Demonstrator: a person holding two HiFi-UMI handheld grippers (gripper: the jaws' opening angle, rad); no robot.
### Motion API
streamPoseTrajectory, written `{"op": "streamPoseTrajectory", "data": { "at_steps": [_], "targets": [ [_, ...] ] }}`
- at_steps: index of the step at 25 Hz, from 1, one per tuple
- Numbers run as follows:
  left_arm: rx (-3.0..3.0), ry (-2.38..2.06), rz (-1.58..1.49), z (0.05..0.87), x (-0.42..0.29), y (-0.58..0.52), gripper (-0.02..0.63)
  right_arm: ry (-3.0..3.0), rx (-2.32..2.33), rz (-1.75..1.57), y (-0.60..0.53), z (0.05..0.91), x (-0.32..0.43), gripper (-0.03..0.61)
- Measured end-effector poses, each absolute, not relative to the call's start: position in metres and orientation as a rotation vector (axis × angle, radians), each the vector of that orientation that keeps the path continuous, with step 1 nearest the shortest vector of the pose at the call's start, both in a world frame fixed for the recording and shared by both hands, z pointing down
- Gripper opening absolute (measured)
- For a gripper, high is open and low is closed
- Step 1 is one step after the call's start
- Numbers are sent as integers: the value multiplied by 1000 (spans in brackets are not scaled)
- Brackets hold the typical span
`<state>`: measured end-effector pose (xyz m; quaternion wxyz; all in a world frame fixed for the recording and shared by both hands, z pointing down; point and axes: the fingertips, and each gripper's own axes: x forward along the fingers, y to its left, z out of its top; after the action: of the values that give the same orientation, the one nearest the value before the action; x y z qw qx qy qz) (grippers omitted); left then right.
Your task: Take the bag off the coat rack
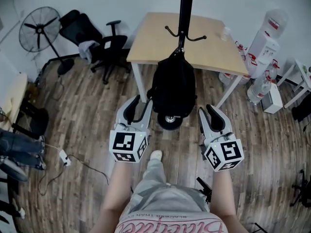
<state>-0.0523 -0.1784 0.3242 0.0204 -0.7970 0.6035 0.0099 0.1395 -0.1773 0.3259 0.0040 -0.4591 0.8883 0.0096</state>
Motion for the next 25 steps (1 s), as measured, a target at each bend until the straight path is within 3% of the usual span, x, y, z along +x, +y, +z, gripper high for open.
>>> {"op": "streamPoseTrajectory", "data": {
  "at_steps": [7,21,25],
  "targets": [
    [-2535,1809,70,327,-68,-247,270,2864,-1453,15,-239,341,116,179],
    [-2717,1679,-204,389,-89,-381,239,2829,-1717,-137,-361,389,111,187],
    [-2797,1602,-292,414,-83,-407,258,2858,-1716,-271,-384,415,107,235]
  ]
}}
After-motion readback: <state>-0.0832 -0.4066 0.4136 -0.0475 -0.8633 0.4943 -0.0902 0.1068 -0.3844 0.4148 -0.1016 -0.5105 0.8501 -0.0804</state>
